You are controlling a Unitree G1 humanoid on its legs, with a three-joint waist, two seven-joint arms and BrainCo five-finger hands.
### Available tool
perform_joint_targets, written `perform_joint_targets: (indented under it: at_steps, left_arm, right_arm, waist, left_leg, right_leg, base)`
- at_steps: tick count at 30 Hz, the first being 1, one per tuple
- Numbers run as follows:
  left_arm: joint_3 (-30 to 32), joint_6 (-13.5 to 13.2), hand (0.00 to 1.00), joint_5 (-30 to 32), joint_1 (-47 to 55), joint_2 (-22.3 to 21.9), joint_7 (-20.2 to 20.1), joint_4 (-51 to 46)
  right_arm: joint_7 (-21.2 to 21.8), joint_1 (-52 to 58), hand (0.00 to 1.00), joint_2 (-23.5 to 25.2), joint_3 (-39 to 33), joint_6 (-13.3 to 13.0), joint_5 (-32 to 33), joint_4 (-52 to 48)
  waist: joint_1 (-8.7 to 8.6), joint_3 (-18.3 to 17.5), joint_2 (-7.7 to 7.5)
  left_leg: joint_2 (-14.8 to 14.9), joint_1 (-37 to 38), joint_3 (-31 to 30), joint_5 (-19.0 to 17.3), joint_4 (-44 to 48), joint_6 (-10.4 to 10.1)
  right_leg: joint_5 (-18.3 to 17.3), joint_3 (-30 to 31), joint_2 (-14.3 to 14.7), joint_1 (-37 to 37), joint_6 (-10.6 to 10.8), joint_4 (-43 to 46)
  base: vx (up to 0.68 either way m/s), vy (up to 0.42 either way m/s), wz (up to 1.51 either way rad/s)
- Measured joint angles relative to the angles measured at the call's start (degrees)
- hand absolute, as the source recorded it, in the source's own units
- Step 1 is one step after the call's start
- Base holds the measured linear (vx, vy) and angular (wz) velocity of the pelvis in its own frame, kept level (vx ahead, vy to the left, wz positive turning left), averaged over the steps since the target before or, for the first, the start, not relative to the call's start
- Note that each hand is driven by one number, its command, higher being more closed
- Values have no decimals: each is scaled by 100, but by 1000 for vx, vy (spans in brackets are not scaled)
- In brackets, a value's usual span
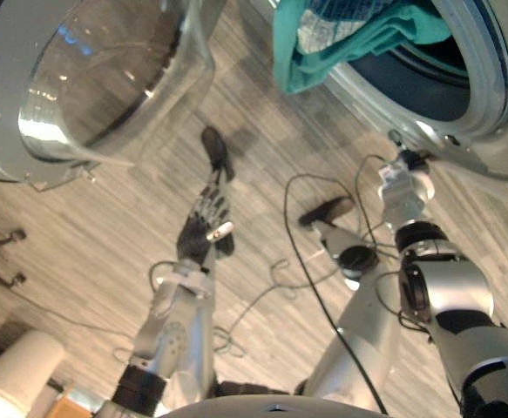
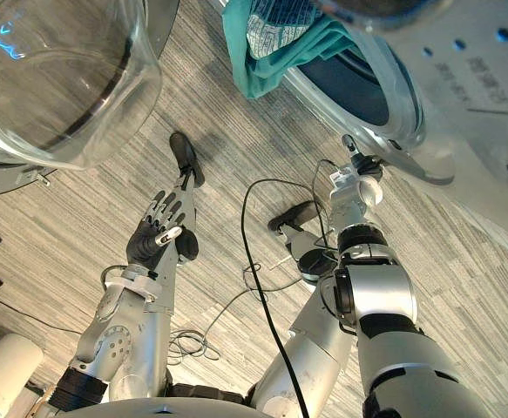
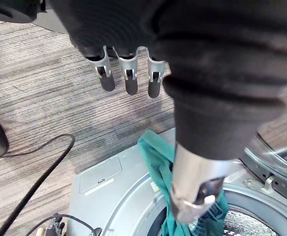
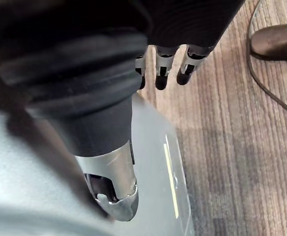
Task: Pick up the laundry basket with both hands and put the clothes into the washing machine.
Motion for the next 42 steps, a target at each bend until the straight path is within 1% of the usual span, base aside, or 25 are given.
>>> perform_joint_targets:
  at_steps: [5, 7, 8, 9, 11, 12, 15, 17, 18, 19, 20, 21, 22, 23, 24, 26, 28, 31, 35, 36, 37, 39, 40, 41, 42]
  left_arm:
    - [-269, 1, 0, -173, -61, 34, 197, 25]
    - [-464, 13, 0, -175, -281, 27, 226, 360]
    - [-493, 14, 0, -175, -321, 17, 228, 440]
    - [-620, 15, 0, -176, -375, 22, 234, 559]
    - [-730, 18, 0, -175, -368, 1, 226, 642]
    - [-859, 38, 0, -175, -371, -48, 211, 666]
    - [-908, 38, 0, -172, -370, -99, 169, 637]
    - [-849, 34, 0, -165, -401, -161, 170, 654]
    - [-849, 31, 0, -163, -409, -192, 169, 654]
    - [-847, 28, 0, -160, -410, -229, 170, 673]
    - [-845, 22, 0, -158, -406, -285, 175, 709]
    - [-842, 3, 0, -158, -399, -310, 175, 742]
    - [-835, -29, 0, -157, -393, -364, 178, 878]
    - [-823, -40, 0, -157, -341, -378, 191, 978]
    - [-809, -43, 0, -157, -279, -380, 193, 992]
    - [-805, -4, 0, -157, -3, -456, 212, 1113]
    - [-828, -7, 0, -155, 335, -554, 205, 1038]
    - [-838, 17, 0, -157, 533, -571, 202, 1011]
    - [-744, 65, 0, -114, 700, -402, 184, 766]
    - [-649, 147, 0, -43, 704, -280, 184, 770]
    - [-637, 169, 0, -39, 702, -245, 184, 774]
    - [-610, 229, 0, -38, 696, -89, 185, 795]
    - [-625, 242, 0, -37, 652, 14, 182, 798]
    - [-632, 242, 0, -35, 596, 125, 182, 799]
    - [-626, 232, 0, -35, 579, 177, 192, 828]
  right_arm:
    - [-216, -114, 0, 407, 163, -374, 410, 9]
    - [-227, -95, 0, 620, 475, -490, 653, 239]
    - [-227, -53, 0, 705, 538, -501, 704, 240]
    - [-93, 98, 0, 1059, 910, -496, 841, 210]
    - [1, 224, 0, 1349, 1062, -451, 914, 216]
    - [62, 370, 0, 1678, 1154, -346, 1052, 215]
    - [84, 693, 0, 2084, 1167, -240, 1064, 209]
    - [203, 1151, 0, 2372, 1092, -231, 1064, 101]
    - [237, 1300, 0, 2416, 1042, -226, 1064, 0]
    - [291, 1620, 0, 2490, 1009, -219, 1063, -115]
    - [304, 1982, 0, 2551, 1006, -175, 1054, -292]
    - [313, 2161, 0, 2591, 1012, -155, 1047, -359]
    - [348, 2554, 0, 2692, 1017, -128, 1032, -549]
    - [436, 2948, 0, 2834, 1023, -116, 1003, -742]
    - [476, 3104, 0, 2908, 1036, -109, 951, -763]
    - [515, 3651, 0, 3020, 1094, -3, 598, -750]
    - [516, 4202, 0, 2972, 1050, -23, 338, -917]
    - [524, 4499, 0, 2960, 790, 2, -29, -1042]
    - [564, 4679, 0, 2989, 256, 137, -528, -1173]
    - [563, 4721, 0, 2998, 82, 156, -610, -1226]
    - [563, 4745, 0, 2995, 56, 161, -641, -1259]
    - [703, 4857, 0, 2935, -33, 214, -771, -1439]
    - [718, 4856, 0, 2887, -167, 243, -773, -1507]
    - [752, 4839, 0, 2882, -432, 272, -770, -1602]
    - [758, 4815, 0, 2881, -572, 275, -781, -1603]
  waist:
    - [-38, -2, 3]
    - [-40, -6, 3]
    - [-47, -12, 8]
    - [-76, -48, 14]
    - [-58, -243, 32]
    - [-39, -440, 130]
    - [-15, -500, 201]
    - [-21, -536, 182]
    - [-41, -541, 185]
    - [-81, -540, 184]
    - [-132, -538, 180]
    - [-166, -534, 174]
    - [-220, -539, 154]
    - [-265, -580, 69]
    - [-298, -605, 7]
    - [-355, -589, -195]
    - [-464, -629, -210]
    - [-491, -644, -269]
    - [-530, -836, -454]
    - [-526, -799, -594]
    - [-526, -802, -602]
    - [-577, -841, -609]
    - [-578, -851, -601]
    - [-591, -867, -667]
    - [-594, -868, -707]
  left_leg:
    - [86, 30, 11, 100, -5, 100]
    - [166, 334, 49, 133, -139, 97]
    - [187, 450, 73, 134, -200, 90]
    - [252, 793, 184, 74, -345, -10]
    - [274, 887, 254, 27, -426, -68]
    - [269, 1012, 326, -29, -502, -125]
    - [206, 1324, 397, -150, -471, -67]
    - [143, 1502, 423, -397, -126, 143]
    - [140, 1521, 419, -492, 34, 229]
    - [167, 1575, 405, -764, 435, 284]
    - [232, 1695, 370, -1034, 800, 288]
    - [277, 1778, 354, -1152, 949, 280]
    - [376, 2001, 339, -1347, 1116, 224]
    - [473, 2172, 337, -1438, 1201, 138]
    - [503, 2255, 334, -1458, 1223, 107]
    - [494, 2704, 285, -1387, 1159, -25]
    - [510, 2819, 38, -1327, 1240, -102]
    - [713, 2802, -216, -1280, 1737, -171]
    - [661, 2936, -620, -1163, 1781, -192]
    - [758, 2976, -661, -1563, 2037, 119]
    - [786, 2984, -676, -1639, 2110, 159]
    - [849, 3039, -979, -2041, 2412, 32]
    - [753, 3103, -1027, -2300, 2413, -174]
    - [546, 3069, -908, -2336, 2340, -381]
    - [447, 3049, -819, -2328, 2265, -459]
  right_leg:
    - [28, -32, 122, 66, -30, -94]
    - [106, -52, 291, 338, -25, -343]
    - [138, -40, 358, 435, -10, -433]
    - [245, 16, 555, 700, 33, -745]
    - [345, 62, 667, 751, 65, -962]
    - [475, 94, 764, 871, 142, -1235]
    - [681, 194, 814, 1209, 297, -1598]
    - [822, 296, 789, 1556, 368, -1759]
    - [856, 413, 785, 1609, 316, -1737]
    - [923, 837, 787, 1693, 210, -1624]
    - [998, 1334, 837, 1740, 84, -1410]
    - [1041, 1534, 870, 1779, 19, -1287]
    - [1058, 1788, 978, 1888, -29, -1123]
    - [921, 1903, 1114, 1979, 42, -935]
    - [805, 1902, 1184, 2027, 57, -878]
    - [345, 1799, 1347, 2739, 220, -1290]
    - [4, 1671, 1412, 3129, 494, -1474]
    - [-246, 1661, 1464, 3324, 459, -1291]
    - [-310, 1848, 1290, 3339, 417, -1109]
    - [-229, 1938, 1232, 3401, 428, -1114]
    - [-218, 1974, 1230, 3411, 444, -1113]
    - [-134, 2109, 1183, 3444, 588, -1117]
    - [-61, 2255, 1118, 3373, 717, -1120]
    - [8, 2399, 965, 3249, 822, -1196]
    - [93, 2424, 899, 3205, 867, -1289]
  base:
    - [-27, -14, -10]
    - [-7, -34, -27]
    - [-6, -50, -45]
    - [-4, -55, -44]
    - [11, -39, -41]
    - [22, -11, -29]
    - [69, 8, -11]
    - [124, 5, 16]
    - [126, 4, 24]
    - [114, 11, 20]
    - [112, 16, 11]
    - [105, 11, -6]
    - [99, -26, -18]
    - [91, -68, -18]
    - [79, -188, -8]
    - [39, -235, 1]
    - [-12, -217, 23]
    - [-58, -182, 3]
    - [-64, -23, -14]
    - [-56, 44, -20]
    - [-26, 89, -30]
    - [4, 100, -23]
    - [-33, 293, -14]
    - [-46, 343, -4]
    - [-48, 342, 16]
